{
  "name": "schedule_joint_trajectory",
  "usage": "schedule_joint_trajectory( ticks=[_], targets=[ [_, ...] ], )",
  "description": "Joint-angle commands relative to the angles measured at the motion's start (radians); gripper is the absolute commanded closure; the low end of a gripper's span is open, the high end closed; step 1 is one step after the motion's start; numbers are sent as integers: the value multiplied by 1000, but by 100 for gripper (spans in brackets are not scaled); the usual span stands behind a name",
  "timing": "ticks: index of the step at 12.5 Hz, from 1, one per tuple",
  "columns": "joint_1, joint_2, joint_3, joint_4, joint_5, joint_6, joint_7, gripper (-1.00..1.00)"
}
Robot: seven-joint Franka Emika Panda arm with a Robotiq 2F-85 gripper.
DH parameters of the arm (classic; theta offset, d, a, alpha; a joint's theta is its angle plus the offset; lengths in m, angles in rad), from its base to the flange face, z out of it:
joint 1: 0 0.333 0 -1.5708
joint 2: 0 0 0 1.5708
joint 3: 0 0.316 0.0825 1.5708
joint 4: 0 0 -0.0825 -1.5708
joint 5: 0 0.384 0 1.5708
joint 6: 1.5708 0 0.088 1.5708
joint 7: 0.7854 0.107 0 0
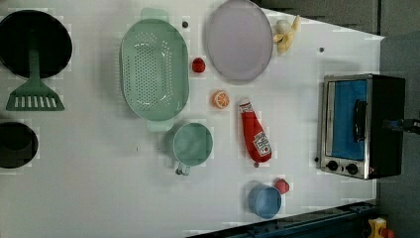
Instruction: Flap open oven.
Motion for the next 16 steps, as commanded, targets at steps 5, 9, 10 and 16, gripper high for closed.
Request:
schedule_joint_trajectory(
  ticks=[5, 9, 10, 16],
  targets=[
    [0, 150, -37, -41, 3, 175, -176, 65],
    [1, 205, -32, -45, 3, 214, -175, 65],
    [2, 212, -27, -47, 3, 218, -174, 65],
    [35, 221, 11, -57, -101, 216, -89, 65]
  ],
)
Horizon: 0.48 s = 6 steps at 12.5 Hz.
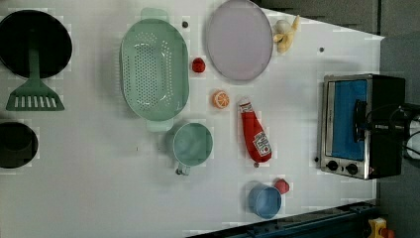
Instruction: Flap open oven.
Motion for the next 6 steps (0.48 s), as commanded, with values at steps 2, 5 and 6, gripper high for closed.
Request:
schedule_joint_trajectory(
  ticks=[2, 5, 6],
  targets=[
    [64, -1, 55, -12, -165, 0, 175, 65],
    [87, 6, 100, -30, -289, -18, 330, 65],
    [95, 14, 115, -31, -325, -27, 358, 65]
  ],
)
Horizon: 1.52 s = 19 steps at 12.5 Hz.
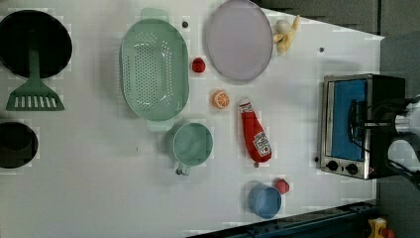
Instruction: Flap open oven.
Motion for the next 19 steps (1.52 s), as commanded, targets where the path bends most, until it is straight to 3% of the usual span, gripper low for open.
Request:
schedule_joint_trajectory(
  ticks=[1, 11, 15, 19],
  targets=[
    [62, 26, 64, -11, -94, -25, 194, 65],
    [207, 296, 172, 42, -483, -128, 867, 65],
    [256, 416, 175, 95, -503, -129, 981, 65],
    [269, 361, 176, 143, -487, -136, 981, 65]
  ],
)
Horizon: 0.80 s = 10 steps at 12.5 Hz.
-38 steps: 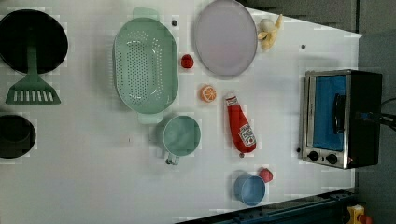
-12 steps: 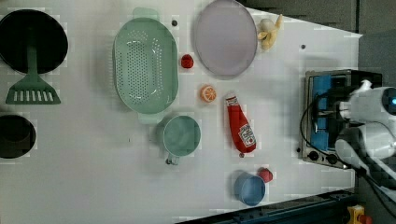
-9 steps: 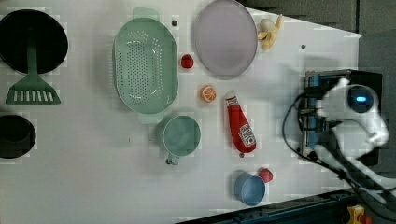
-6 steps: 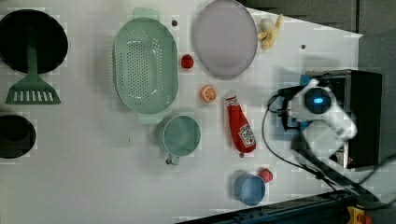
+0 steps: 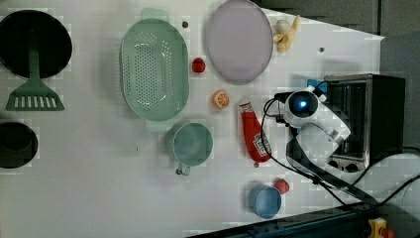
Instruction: Flap open oven.
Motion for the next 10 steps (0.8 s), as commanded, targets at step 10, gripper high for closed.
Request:
schedule_joint_trajectory(
  ticks=[10],
  targets=[
    [-13, -514, -29, 49, 784, -102, 51, 65]
  ],
)
